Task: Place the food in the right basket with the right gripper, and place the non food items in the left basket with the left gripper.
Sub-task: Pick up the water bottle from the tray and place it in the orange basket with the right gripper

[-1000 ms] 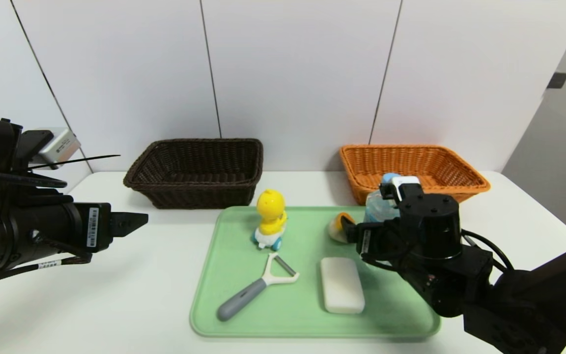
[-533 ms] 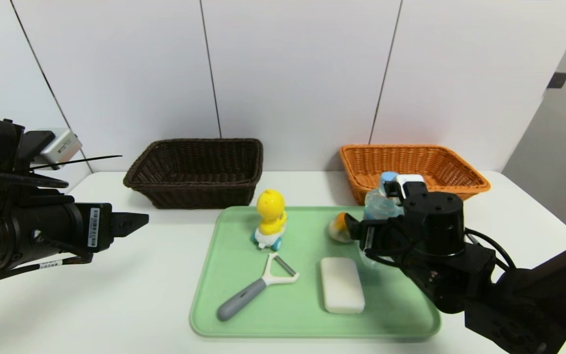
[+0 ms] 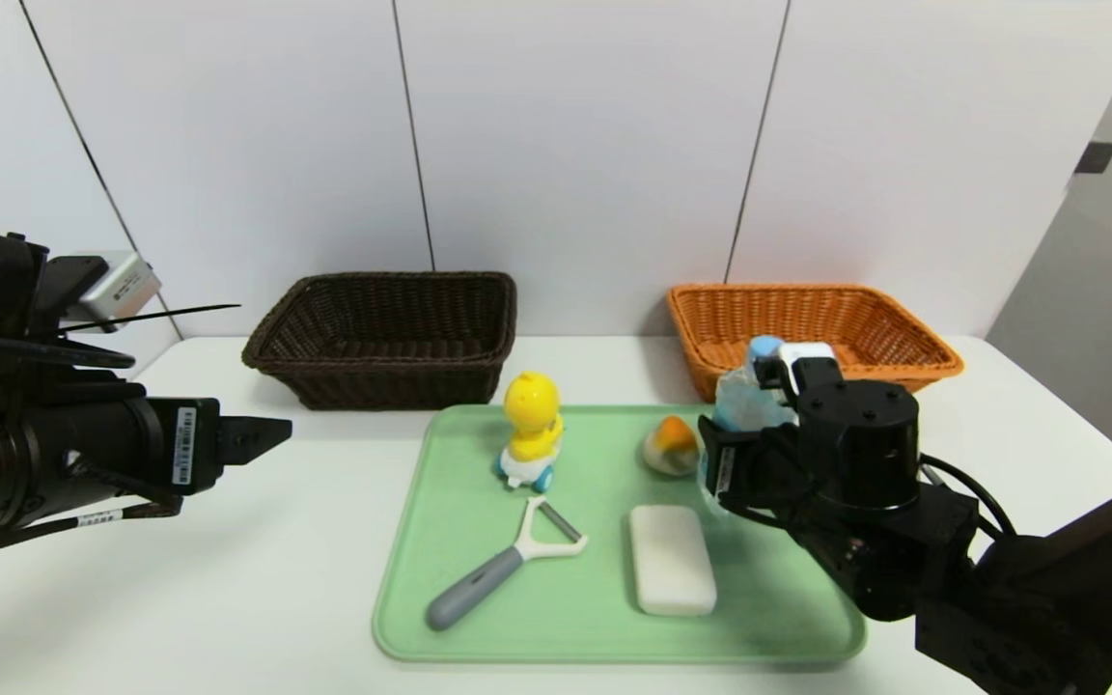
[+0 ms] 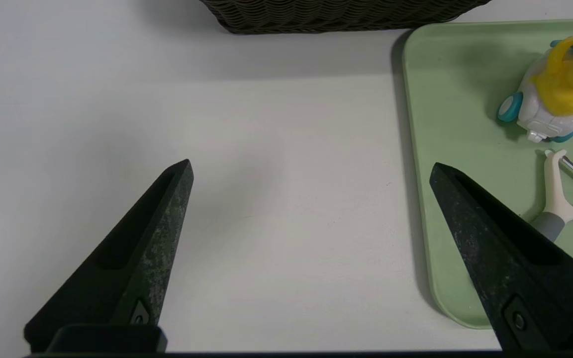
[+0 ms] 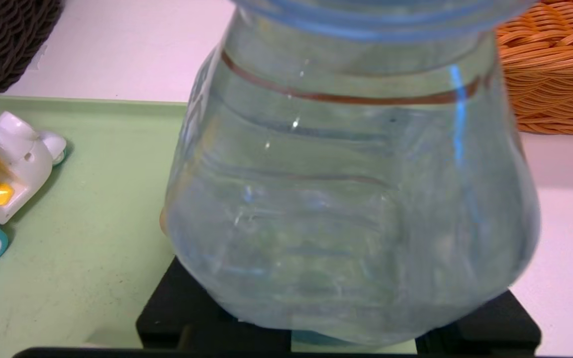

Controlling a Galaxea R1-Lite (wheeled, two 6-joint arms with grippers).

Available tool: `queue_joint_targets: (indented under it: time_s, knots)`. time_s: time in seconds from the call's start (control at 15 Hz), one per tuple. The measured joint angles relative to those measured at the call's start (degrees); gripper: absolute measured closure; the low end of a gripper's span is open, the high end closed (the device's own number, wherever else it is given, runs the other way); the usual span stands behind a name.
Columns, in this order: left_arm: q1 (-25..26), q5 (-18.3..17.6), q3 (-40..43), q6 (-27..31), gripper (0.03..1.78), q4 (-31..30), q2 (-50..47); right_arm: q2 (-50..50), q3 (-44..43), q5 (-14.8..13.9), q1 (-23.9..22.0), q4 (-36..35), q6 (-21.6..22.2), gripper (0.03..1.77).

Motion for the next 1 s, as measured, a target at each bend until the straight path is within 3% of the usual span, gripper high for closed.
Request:
queue_joint_targets:
  time_s: [0.6, 0.8, 1.0]
  knots:
    - [0.0, -0.1, 0.0, 0.0, 0.12, 0.0, -0.2, -4.9, 0.1, 1.6, 0.2, 2.7, 0.3, 0.95]
    - [0.0, -0.1, 0.0, 0.0, 0.12, 0.0, -0.2, -9.6, -1.3, 2.3, 0.9, 9.6, 0.4, 0.95]
    - [0.0, -0.3, 0.1, 0.0, 0.12, 0.1, -0.2, -15.4, -8.0, 3.7, 1.7, 20.0, 0.6, 0.95]
